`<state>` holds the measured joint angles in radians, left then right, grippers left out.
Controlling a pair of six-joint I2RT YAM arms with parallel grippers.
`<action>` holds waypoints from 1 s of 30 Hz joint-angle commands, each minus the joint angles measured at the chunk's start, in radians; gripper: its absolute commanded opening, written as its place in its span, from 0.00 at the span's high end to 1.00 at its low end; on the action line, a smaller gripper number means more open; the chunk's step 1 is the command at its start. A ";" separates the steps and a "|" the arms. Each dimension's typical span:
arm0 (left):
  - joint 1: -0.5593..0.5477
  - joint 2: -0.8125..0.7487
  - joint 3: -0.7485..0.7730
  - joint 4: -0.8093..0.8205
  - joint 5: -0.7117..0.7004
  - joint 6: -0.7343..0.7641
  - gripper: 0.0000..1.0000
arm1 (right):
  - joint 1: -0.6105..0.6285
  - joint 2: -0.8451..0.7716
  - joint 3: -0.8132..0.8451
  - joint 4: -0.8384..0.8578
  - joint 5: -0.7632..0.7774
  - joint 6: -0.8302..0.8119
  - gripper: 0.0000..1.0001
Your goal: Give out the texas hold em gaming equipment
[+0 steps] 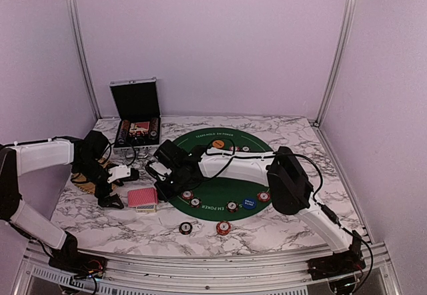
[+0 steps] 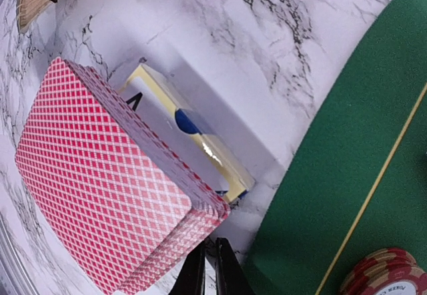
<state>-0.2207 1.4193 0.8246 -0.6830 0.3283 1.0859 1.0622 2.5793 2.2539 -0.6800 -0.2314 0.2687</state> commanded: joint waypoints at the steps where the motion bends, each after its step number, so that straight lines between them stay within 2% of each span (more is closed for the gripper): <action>1: 0.003 -0.001 -0.010 -0.004 0.039 0.016 0.01 | 0.017 0.024 0.032 -0.032 -0.009 -0.011 0.93; 5: -0.011 0.027 0.003 -0.003 0.052 0.013 0.01 | 0.012 -0.003 -0.010 -0.032 0.015 -0.003 0.88; 10: -0.045 0.056 0.014 0.007 0.057 0.008 0.01 | -0.014 -0.124 -0.196 0.063 0.013 0.035 0.71; 13: -0.062 0.074 0.020 0.028 0.045 -0.002 0.01 | -0.027 -0.188 -0.278 0.112 0.005 0.044 0.64; 30: -0.109 0.142 0.051 0.069 -0.023 0.000 0.01 | -0.037 -0.329 -0.487 0.182 0.003 0.064 0.64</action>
<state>-0.3122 1.5475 0.8562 -0.6106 0.3115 1.0817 1.0328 2.2997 1.7847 -0.5232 -0.2409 0.3176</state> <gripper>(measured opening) 0.989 0.354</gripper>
